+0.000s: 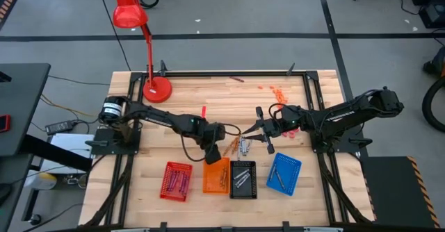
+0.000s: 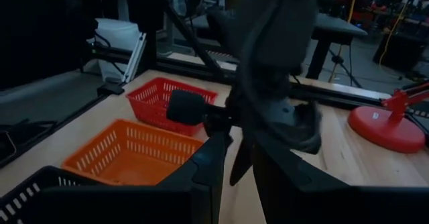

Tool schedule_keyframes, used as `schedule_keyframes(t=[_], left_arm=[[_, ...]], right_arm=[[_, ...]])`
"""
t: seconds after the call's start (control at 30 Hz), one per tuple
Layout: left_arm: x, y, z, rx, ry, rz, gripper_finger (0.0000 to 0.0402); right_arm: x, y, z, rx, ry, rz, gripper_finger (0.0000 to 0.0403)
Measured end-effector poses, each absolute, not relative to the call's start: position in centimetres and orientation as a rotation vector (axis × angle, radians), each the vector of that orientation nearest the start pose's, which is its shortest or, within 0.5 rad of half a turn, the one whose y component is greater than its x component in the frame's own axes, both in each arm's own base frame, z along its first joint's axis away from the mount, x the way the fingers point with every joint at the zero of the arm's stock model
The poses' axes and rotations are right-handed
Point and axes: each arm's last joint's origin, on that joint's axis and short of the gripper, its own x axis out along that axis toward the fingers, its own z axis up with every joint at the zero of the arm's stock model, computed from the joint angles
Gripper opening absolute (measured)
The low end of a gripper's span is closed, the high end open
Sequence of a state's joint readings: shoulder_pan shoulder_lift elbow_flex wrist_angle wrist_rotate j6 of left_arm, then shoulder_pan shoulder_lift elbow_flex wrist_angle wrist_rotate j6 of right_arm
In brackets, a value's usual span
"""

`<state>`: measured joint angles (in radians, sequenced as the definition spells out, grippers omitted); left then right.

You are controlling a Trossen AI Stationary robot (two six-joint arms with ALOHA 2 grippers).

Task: Sort crayons
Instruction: Adjust the orange bin, then put the violet crayon into the red bin

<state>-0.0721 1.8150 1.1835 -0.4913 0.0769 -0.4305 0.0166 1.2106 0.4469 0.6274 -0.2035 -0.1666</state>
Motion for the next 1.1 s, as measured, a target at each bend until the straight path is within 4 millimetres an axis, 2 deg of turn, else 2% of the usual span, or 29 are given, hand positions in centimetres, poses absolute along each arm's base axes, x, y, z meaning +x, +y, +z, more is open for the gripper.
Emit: schedule_keyframes(t=[0.5,0.8,1.1], left_arm=[[35.7,-6.7,16.4,-0.409,1.174,0.029,0.0109],[35.7,-6.4,16.3,-0.355,1.148,0.154,0.0109],[35.9,-6.6,14.2,-0.329,1.206,0.192,0.0109]], right_arm=[[24.0,1.0,21.1,-0.12,0.121,0.229,0.0082],[24.1,1.0,21.2,-0.117,0.12,0.229,0.0082],[24.1,1.0,21.1,-0.116,0.123,0.229,0.0082]])
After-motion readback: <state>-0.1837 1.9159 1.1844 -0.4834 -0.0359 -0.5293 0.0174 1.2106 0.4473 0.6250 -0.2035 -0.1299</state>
